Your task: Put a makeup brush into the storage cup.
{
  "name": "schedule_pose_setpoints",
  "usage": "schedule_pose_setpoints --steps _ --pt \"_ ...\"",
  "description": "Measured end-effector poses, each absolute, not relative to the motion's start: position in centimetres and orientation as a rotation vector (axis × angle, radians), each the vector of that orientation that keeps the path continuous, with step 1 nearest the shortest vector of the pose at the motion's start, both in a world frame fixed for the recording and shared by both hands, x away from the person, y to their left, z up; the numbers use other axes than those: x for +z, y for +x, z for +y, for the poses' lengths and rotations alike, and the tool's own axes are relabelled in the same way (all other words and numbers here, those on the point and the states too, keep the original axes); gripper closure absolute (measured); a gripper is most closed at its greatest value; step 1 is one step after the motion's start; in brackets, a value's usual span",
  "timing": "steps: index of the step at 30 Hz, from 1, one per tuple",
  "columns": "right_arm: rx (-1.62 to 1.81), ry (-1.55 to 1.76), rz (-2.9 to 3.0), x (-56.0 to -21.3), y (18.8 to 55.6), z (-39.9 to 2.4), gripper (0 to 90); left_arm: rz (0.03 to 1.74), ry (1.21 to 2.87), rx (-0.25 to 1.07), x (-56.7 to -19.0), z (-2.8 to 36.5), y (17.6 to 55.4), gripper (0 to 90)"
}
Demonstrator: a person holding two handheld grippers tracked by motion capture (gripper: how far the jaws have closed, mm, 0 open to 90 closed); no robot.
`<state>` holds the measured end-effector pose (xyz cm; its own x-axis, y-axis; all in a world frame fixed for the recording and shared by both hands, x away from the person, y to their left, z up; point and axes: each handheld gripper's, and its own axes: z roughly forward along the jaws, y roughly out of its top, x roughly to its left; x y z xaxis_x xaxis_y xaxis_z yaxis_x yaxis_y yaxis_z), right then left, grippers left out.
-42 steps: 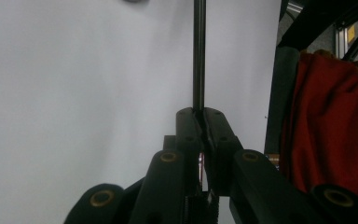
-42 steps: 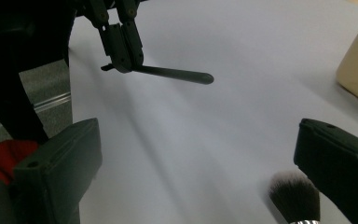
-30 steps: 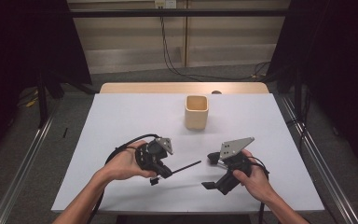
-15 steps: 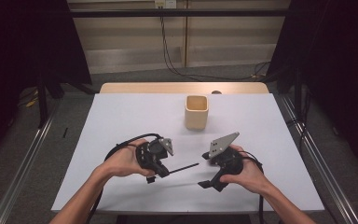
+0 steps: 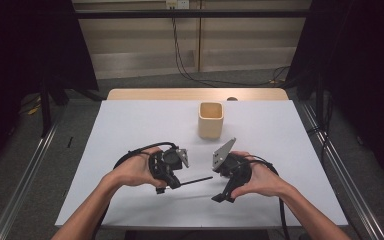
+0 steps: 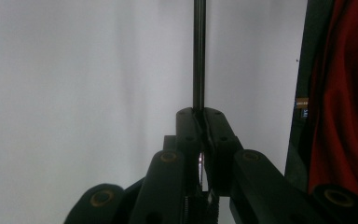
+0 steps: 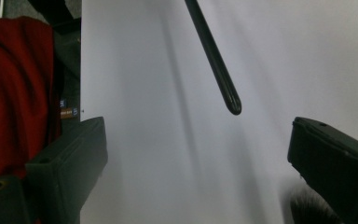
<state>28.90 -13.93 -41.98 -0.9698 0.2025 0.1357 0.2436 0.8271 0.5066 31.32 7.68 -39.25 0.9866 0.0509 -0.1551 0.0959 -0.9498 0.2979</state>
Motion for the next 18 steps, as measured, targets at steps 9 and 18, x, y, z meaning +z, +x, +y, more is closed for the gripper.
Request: schedule_pose_setpoints --steps 9,18 --pt "-0.678 -0.302 -2.936 -42.2 29.6 -13.1 16.8 0.104 2.846 -0.210 -39.4 7.4 31.4 85.8" --pt "-0.670 -0.205 -2.920 -42.0 30.5 -12.2 42.0 0.079 2.867 -0.216 -39.8 7.0 31.4 85.8"
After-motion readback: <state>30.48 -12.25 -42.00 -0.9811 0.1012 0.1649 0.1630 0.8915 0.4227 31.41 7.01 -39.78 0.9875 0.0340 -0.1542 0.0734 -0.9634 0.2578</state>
